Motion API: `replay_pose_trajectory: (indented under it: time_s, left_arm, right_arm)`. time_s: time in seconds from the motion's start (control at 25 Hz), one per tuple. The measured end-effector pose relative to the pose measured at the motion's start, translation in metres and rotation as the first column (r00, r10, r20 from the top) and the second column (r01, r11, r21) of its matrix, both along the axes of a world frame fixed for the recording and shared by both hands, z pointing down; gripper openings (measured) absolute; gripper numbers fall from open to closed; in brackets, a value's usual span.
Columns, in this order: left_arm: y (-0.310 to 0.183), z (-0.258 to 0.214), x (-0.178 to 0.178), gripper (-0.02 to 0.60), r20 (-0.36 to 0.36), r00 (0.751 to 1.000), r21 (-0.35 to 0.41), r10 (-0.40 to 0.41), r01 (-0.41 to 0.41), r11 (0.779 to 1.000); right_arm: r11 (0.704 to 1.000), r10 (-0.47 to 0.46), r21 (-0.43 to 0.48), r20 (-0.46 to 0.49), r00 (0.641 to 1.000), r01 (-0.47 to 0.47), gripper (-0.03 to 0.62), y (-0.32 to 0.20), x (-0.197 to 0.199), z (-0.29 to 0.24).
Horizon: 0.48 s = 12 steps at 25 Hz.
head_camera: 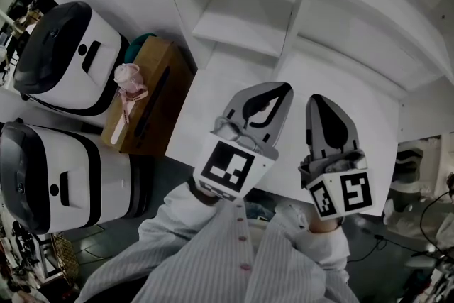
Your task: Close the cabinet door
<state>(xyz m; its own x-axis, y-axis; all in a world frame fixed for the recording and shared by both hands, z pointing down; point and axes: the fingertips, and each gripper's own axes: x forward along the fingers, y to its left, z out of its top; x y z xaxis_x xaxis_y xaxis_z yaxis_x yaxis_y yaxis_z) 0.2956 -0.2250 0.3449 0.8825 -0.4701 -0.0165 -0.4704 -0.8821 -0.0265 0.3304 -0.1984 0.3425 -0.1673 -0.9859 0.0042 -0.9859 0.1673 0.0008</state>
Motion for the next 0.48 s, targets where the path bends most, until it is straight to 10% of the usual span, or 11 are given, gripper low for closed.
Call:
replay_pose_trajectory:
  time_s: [0.48]
  left_arm:
    - [0.001, 0.011, -0.002, 0.011, 0.014, 1.000, -0.023, 0.027, -0.026, 0.999]
  right_arm:
    - [0.999, 0.039, -0.020, 0.004, 0.999, -0.039, 0.015, 0.005, -0.002, 0.009]
